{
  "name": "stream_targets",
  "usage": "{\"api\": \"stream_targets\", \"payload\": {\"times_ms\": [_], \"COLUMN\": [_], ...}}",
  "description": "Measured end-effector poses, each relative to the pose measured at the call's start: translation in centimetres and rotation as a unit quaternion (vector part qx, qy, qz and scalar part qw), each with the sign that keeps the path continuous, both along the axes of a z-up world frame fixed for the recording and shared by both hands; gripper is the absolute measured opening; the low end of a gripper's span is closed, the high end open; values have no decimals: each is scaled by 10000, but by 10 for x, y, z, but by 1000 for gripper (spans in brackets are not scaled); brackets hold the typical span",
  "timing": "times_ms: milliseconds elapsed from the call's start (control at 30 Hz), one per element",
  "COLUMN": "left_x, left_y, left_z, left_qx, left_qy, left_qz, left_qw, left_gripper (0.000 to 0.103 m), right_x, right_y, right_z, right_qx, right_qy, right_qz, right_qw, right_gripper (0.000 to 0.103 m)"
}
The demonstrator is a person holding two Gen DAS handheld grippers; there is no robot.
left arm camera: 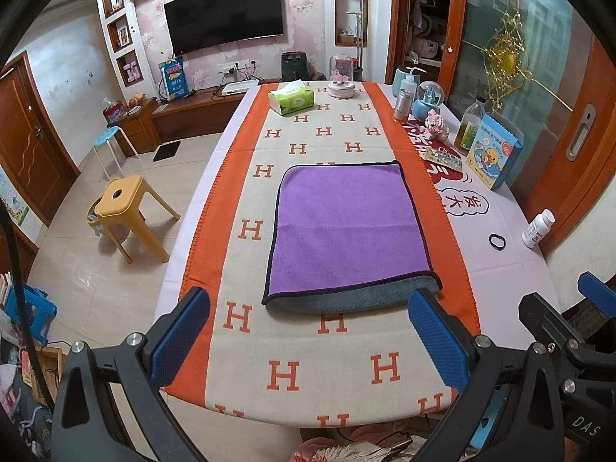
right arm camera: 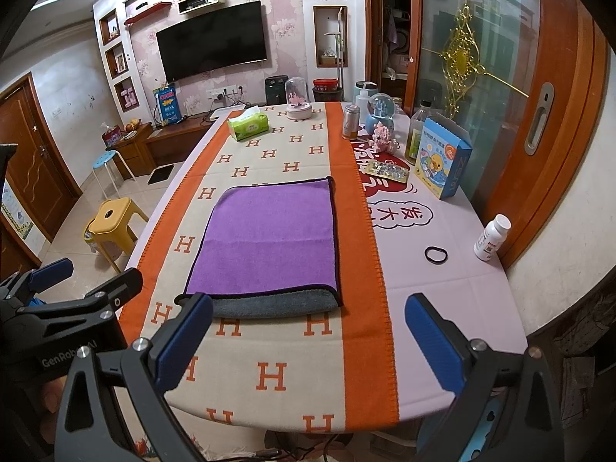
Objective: Fold towel
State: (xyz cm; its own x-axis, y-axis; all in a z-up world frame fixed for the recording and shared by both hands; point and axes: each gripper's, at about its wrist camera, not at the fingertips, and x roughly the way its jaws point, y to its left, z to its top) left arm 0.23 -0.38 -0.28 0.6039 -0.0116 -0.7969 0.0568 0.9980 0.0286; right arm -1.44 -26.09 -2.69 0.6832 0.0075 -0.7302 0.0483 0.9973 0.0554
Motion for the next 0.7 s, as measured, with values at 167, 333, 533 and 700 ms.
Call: {"api": "stream_targets", "payload": {"times_ms": [167,333,533,700], "left_x": [0,0,0,1], "left_y": [0,-1,-2,-2], "left_z": [0,0,1,2], "left_qx": [0,-6,-20,-43], "left_qy": [4,-6,-17,-32], "left_qz": [0,0,-16,-47], "left_qw": [10000,10000,10000,10000], "left_gripper": [102,102,102,102], "right_x": [0,0,1,3], "right_y": [0,0,0,6], "right_z": [0,0,0,4], "right_qx": [0,1,2,0], "right_qy": [-4,-8,1,0], "right_qz": [2,3,-7,-62], "right_qw": [10000,10000,10000,10000], "right_gripper": [100,100,98,97]}}
